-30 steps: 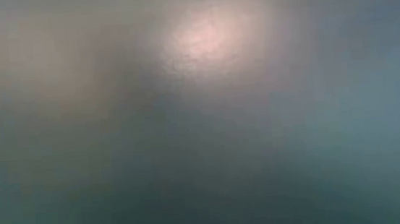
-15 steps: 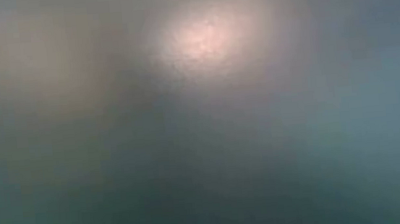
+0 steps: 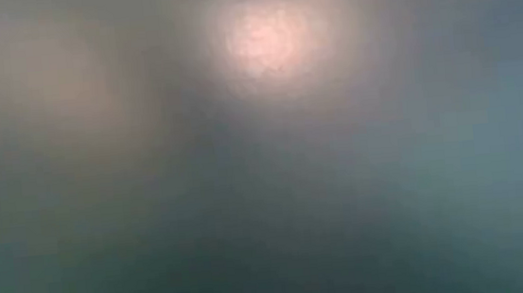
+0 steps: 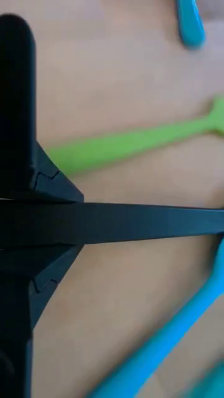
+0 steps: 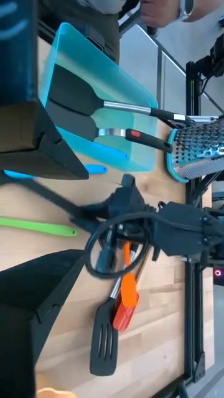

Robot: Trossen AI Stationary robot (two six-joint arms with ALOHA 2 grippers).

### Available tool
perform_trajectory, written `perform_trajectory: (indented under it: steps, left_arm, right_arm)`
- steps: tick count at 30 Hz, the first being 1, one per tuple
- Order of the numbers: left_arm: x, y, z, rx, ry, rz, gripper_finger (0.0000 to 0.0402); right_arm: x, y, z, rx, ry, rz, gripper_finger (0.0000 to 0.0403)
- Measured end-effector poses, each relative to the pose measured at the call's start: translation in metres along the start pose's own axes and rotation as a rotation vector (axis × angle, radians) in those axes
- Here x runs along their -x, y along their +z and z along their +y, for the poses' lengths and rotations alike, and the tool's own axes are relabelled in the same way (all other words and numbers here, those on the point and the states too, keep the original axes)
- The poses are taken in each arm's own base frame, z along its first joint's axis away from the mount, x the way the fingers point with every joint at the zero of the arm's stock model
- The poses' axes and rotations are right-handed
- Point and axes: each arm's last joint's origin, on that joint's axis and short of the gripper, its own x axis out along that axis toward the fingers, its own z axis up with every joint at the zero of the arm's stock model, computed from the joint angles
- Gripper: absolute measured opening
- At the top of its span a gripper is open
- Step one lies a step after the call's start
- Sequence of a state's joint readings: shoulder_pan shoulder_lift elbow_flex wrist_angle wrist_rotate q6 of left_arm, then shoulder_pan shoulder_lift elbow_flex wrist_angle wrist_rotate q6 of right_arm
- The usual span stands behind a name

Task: Pick & Place Kitchen Items
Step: Put the black spatula into the blue bin

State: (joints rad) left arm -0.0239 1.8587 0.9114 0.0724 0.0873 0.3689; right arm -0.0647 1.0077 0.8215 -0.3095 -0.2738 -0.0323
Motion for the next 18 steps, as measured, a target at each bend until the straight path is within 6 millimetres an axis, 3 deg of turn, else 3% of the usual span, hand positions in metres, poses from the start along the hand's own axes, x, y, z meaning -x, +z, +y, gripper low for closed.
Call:
perform_trajectory:
  steps: [8, 18]
  left_arm:
    - [0.034, 0.017, 0.007, -0.002, 0.081, 0.163, 0.0075]
    - [0.091, 0.058, 0.009, 0.059, 0.179, 0.239, 0.0075]
  right_arm:
    - [0.0, -0.003, 0.001, -0.04, 0.003, 0.027, 0.0197]
    - [0.0, -0.005, 0.001, -0.048, 0.004, 0.051, 0.0197]
